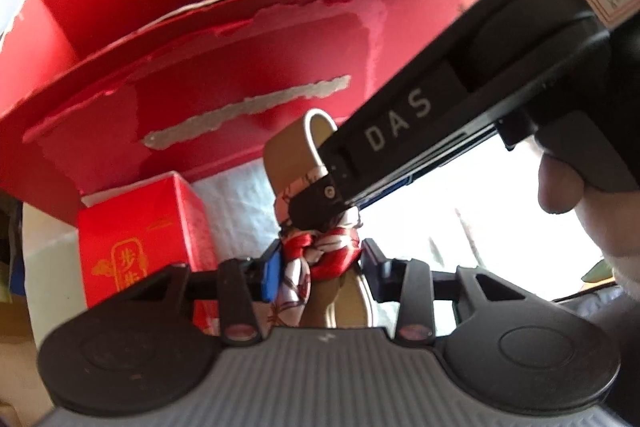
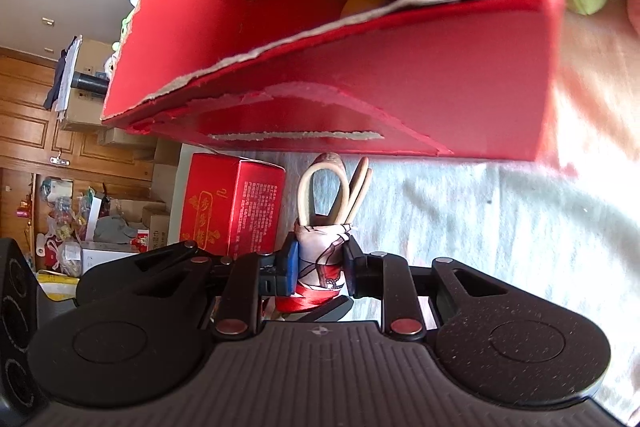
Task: Organize objects
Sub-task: 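Lift the white jug with the right gripper and carry it over the red box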
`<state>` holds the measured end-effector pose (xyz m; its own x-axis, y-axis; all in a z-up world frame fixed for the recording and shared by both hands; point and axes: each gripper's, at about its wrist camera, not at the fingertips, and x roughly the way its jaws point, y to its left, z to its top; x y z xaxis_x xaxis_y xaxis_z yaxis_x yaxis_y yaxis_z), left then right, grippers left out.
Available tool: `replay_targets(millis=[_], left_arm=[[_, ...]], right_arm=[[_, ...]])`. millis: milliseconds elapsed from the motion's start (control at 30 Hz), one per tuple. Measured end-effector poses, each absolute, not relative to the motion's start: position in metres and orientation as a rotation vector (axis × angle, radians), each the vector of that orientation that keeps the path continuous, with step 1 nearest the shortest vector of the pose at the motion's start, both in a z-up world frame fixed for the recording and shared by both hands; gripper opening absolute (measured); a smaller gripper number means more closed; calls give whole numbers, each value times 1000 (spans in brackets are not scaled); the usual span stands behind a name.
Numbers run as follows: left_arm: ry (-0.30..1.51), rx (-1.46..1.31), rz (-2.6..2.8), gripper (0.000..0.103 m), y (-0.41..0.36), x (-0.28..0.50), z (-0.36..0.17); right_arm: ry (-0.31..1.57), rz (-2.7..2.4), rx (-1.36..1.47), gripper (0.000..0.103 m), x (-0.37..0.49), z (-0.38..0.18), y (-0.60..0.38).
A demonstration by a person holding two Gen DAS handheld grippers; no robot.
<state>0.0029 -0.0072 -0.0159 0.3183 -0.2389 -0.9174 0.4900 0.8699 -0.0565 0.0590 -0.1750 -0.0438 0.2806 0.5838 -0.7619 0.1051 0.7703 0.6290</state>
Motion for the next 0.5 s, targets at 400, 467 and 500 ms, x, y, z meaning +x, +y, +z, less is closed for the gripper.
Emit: replay_targets(millis=[400,467,500], left_arm=[[1062,328,-724,39,-43,-9,18],[1031,345,-768,39,-47,-10,26],[1016,351,-788,39,-46,-10,30]], right_arm=[[1160,196,642,24,22,-2,-201],[1129,158,647,24,15,6,-206],[1113,139,646,24,11,11,-210]])
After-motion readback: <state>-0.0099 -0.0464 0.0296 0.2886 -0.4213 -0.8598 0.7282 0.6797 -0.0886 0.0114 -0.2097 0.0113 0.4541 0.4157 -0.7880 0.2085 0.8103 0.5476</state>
